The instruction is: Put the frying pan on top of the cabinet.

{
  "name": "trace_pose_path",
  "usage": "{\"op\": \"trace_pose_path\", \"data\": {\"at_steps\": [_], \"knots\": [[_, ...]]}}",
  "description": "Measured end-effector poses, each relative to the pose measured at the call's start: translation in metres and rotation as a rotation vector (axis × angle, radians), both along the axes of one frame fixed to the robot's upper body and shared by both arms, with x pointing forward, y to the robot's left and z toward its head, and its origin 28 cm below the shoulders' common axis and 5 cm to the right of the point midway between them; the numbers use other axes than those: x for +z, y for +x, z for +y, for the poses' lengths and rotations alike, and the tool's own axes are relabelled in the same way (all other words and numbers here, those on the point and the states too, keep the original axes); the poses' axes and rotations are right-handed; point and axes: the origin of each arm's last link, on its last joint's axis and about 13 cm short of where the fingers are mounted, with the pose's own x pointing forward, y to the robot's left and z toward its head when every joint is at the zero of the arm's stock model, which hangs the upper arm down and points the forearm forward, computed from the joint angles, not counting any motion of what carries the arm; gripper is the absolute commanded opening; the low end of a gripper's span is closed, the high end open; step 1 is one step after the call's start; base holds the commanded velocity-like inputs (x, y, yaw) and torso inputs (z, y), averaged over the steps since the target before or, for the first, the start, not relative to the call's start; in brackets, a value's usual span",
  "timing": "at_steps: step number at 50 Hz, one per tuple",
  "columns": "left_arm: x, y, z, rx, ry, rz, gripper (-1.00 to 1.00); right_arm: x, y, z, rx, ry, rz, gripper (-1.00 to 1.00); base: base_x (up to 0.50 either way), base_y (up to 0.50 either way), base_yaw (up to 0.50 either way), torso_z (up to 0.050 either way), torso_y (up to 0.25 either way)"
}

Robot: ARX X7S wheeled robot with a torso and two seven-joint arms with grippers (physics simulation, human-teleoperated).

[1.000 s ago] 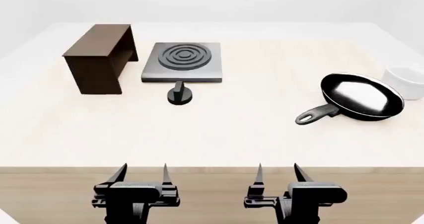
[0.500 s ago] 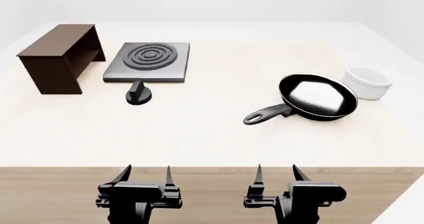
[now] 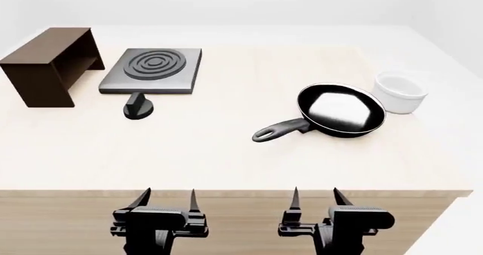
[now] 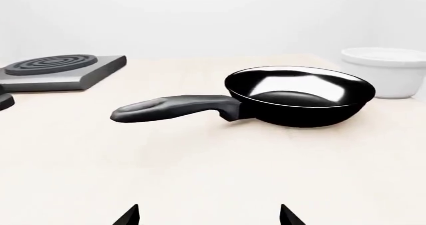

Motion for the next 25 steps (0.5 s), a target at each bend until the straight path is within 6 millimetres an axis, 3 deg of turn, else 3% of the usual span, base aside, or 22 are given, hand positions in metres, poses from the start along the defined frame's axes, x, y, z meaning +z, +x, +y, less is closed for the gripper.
{"op": "trace_pose_path", "data": {"at_steps": [6,12,17,25], "knots": [[0.012,0.004,0.001,0.016,0.024,-0.017,1.0,0.013,0.002,-0.002,-0.026,-0.006,-0.018,1.0,0.0,0.0,0.0,0.0,0.0],[0.062,0.026,0.006,0.054,0.036,-0.071,1.0,0.065,0.017,-0.011,-0.096,-0.057,-0.083,1.0,0.0,0.0,0.0,0.0,0.0],[0.09,0.036,0.009,0.086,0.047,-0.114,1.0,0.099,0.021,-0.02,-0.164,-0.098,-0.135,1.0,0.5,0.0,0.0,0.0,0.0],[0.109,0.04,0.01,0.108,0.071,-0.15,1.0,0.122,0.019,-0.029,-0.228,-0.094,-0.175,1.0,0.5,0.0,0.0,0.0,0.0]]}}
